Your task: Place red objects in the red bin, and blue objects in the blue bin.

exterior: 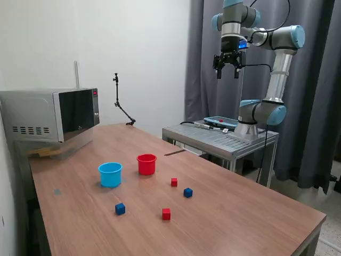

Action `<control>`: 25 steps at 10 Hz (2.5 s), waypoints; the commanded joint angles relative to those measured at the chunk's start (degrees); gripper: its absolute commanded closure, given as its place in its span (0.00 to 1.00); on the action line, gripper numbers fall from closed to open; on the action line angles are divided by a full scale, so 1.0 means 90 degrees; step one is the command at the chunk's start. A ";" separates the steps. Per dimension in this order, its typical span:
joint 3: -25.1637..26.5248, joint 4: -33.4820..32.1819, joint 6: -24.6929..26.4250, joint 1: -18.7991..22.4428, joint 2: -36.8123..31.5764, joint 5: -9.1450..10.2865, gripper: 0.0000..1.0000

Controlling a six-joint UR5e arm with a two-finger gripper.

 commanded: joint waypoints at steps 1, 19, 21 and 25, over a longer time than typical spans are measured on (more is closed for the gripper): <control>-0.0020 0.0002 -0.0011 0.0114 0.0005 -0.0003 0.00; -0.0750 -0.0417 -0.0011 -0.0443 0.1682 0.0017 0.00; -0.1335 -0.0437 -0.0011 -0.0501 0.2122 0.0017 0.00; -0.2029 -0.0466 -0.0011 -0.0511 0.2854 0.0601 0.00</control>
